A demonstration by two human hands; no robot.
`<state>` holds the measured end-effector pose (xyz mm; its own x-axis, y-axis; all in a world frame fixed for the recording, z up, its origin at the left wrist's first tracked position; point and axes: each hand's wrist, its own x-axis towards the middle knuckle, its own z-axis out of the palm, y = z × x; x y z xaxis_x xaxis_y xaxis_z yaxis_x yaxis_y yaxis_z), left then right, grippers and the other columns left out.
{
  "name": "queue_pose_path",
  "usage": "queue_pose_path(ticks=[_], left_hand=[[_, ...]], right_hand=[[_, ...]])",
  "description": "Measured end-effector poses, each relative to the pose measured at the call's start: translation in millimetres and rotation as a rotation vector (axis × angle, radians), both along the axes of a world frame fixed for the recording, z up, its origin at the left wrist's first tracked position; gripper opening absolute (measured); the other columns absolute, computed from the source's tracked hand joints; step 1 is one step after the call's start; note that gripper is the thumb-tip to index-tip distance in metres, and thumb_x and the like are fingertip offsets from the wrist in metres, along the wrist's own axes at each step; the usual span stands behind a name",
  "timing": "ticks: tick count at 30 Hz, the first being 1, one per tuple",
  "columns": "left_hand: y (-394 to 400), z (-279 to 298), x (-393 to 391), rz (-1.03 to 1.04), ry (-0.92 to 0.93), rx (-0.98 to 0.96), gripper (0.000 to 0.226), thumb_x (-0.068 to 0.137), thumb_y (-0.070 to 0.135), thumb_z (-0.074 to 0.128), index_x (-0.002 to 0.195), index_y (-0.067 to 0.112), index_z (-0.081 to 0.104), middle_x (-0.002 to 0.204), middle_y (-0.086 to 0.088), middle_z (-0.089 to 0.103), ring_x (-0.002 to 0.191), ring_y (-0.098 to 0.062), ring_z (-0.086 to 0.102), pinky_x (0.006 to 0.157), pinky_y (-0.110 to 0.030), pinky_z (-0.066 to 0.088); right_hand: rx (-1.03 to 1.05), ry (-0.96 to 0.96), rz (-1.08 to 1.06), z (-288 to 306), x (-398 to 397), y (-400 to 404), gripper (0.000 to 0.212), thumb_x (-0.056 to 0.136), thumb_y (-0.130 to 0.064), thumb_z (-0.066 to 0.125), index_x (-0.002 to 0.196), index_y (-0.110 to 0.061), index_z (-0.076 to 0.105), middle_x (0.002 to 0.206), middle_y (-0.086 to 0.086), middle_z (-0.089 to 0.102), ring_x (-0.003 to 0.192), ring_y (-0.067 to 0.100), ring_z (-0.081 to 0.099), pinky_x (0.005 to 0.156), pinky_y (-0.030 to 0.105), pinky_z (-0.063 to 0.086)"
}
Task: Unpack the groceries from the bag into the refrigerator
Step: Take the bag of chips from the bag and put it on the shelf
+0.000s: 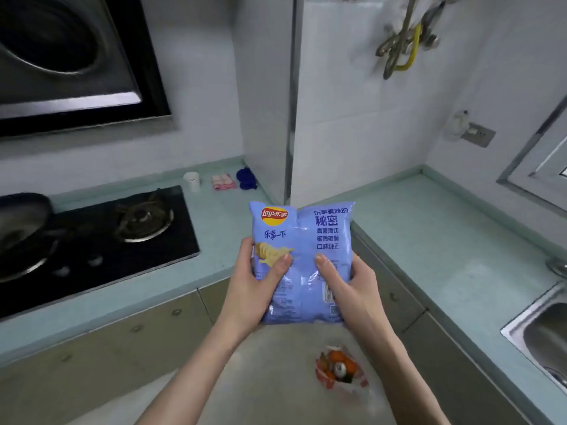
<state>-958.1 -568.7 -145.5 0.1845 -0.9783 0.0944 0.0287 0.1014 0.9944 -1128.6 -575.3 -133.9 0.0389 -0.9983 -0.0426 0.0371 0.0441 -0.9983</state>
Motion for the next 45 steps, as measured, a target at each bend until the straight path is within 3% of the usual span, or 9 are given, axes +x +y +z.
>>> queue_pose_path(ticks=[4,11,14,20,26,30,34,42,45], left_hand=[[21.0,14.6,22.7,0.18,-0.036,-0.013,0.028,0.09,0.023,0.073,0.11,0.014,0.056,0.1,0.007,0.076,0.093,-0.01,0.074,0.074,-0.02,0.055],[78.2,31.3,56.5,0.497,-0.249,0.017,0.035,0.088,0.057,0.062,0.106,0.029,0.049,0.102,0.012,0.073,0.096,-0.011,0.072,0.086,-0.046,0.057],[110.2,39.4,66.6,0.621,-0.249,0.013,0.035,0.091,0.054,0.063,0.108,0.027,0.05,0.104,0.012,0.072,0.097,-0.01,0.071,0.086,-0.042,0.058],[174.3,56.6,85.9,0.831,-0.237,0.008,0.032,0.088,0.045,0.066,0.105,0.021,0.053,0.096,0.02,0.073,0.088,0.001,0.071,0.071,-0.014,0.052],[248.0,65.0,112.2,0.989,-0.244,0.025,0.031,0.09,0.048,0.071,0.103,0.026,0.053,0.098,0.016,0.072,0.094,-0.005,0.071,0.083,-0.032,0.056],[307.1,71.0,123.4,1.07,-0.259,0.029,0.042,0.083,0.059,0.067,0.103,0.025,0.052,0.102,0.011,0.072,0.099,-0.011,0.071,0.088,-0.044,0.057],[370.2,78.2,129.7,1.199,-0.266,0.025,0.037,0.089,0.052,0.068,0.105,0.023,0.052,0.103,0.01,0.072,0.1,-0.011,0.071,0.087,-0.041,0.057],[506.6,99.5,136.2,1.422,-0.252,-0.004,0.039,0.083,0.05,0.069,0.107,0.022,0.055,0.103,0.014,0.073,0.098,-0.004,0.071,0.077,-0.019,0.055],[558.2,103.7,137.9,1.484,-0.247,0.011,0.045,0.08,0.055,0.069,0.108,0.022,0.055,0.105,0.012,0.074,0.101,-0.008,0.072,0.086,-0.034,0.058]], right_hand=[[-0.005,-0.003,0.162,14.6,25.4,-6.5,0.014,0.095,-0.026,0.071,0.106,-0.017,0.074,0.097,-0.001,0.08,0.089,0.016,0.078,0.067,0.024,0.058],[-0.049,0.01,0.474,29.4,76.4,-3.2,0.018,0.094,-0.033,0.072,0.107,-0.021,0.071,0.1,-0.005,0.079,0.094,0.014,0.076,0.081,0.034,0.062],[-0.075,-0.005,0.596,33.5,100.5,10.5,0.017,0.094,-0.034,0.071,0.108,-0.023,0.07,0.102,-0.008,0.079,0.096,0.01,0.075,0.081,0.029,0.061],[-0.094,-0.054,0.796,41.5,150.6,51.7,0.023,0.094,-0.035,0.07,0.115,-0.026,0.068,0.106,-0.009,0.078,0.099,0.01,0.075,0.078,0.025,0.06],[-0.142,-0.067,0.955,51.9,195.2,108.6,0.024,0.094,-0.036,0.07,0.116,-0.028,0.069,0.112,-0.008,0.077,0.104,0.014,0.074,0.093,0.041,0.059],[-0.16,-0.094,1.045,58.6,220.7,158.1,0.024,0.093,-0.032,0.07,0.116,-0.024,0.07,0.11,-0.008,0.078,0.103,0.012,0.074,0.09,0.037,0.059],[-0.173,-0.106,1.16,67.1,245.3,215.9,0.03,0.088,-0.04,0.071,0.114,-0.024,0.071,0.107,-0.009,0.079,0.1,0.011,0.075,0.087,0.035,0.058],[-0.188,-0.135,1.383,83.7,291.3,343.3,0.033,0.084,-0.043,0.071,0.11,-0.023,0.072,0.103,-0.005,0.08,0.096,0.014,0.076,0.081,0.034,0.059],[-0.187,-0.153,1.452,87.9,303.2,392.8,0.022,0.091,-0.034,0.07,0.109,-0.021,0.071,0.101,-0.004,0.08,0.094,0.015,0.077,0.076,0.028,0.059]])
